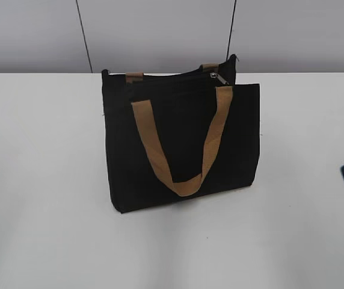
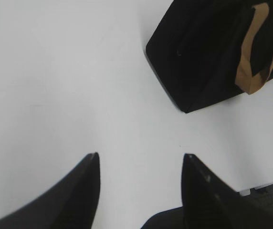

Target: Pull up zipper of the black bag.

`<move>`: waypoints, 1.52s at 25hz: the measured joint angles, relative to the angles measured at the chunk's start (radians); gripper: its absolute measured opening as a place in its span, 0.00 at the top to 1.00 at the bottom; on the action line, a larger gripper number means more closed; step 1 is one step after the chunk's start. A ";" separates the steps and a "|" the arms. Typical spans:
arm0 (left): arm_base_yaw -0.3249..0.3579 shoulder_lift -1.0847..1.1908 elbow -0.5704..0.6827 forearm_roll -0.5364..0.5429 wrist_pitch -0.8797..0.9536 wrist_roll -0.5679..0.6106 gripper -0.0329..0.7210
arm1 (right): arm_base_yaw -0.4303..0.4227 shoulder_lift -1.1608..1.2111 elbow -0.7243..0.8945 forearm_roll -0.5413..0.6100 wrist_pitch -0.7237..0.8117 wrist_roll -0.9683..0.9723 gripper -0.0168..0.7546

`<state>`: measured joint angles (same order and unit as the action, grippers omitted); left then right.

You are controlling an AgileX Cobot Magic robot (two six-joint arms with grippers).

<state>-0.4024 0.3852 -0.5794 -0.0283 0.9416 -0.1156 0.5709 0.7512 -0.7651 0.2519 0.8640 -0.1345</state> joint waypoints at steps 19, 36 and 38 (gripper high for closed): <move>0.000 -0.324 0.032 0.003 0.143 0.053 0.41 | 0.000 -0.571 0.191 -0.320 0.295 0.254 0.42; 0.000 -0.361 0.053 0.003 0.119 0.054 0.45 | 0.000 -0.658 0.275 -0.365 0.259 0.296 0.42; 0.000 -0.361 0.053 0.003 0.119 0.054 0.47 | 0.000 -0.658 0.275 -0.365 0.259 0.296 0.42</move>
<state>-0.4024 0.0243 -0.5268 -0.0250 1.0607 -0.0618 0.5709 0.0936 -0.4898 -0.1132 1.1227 0.1620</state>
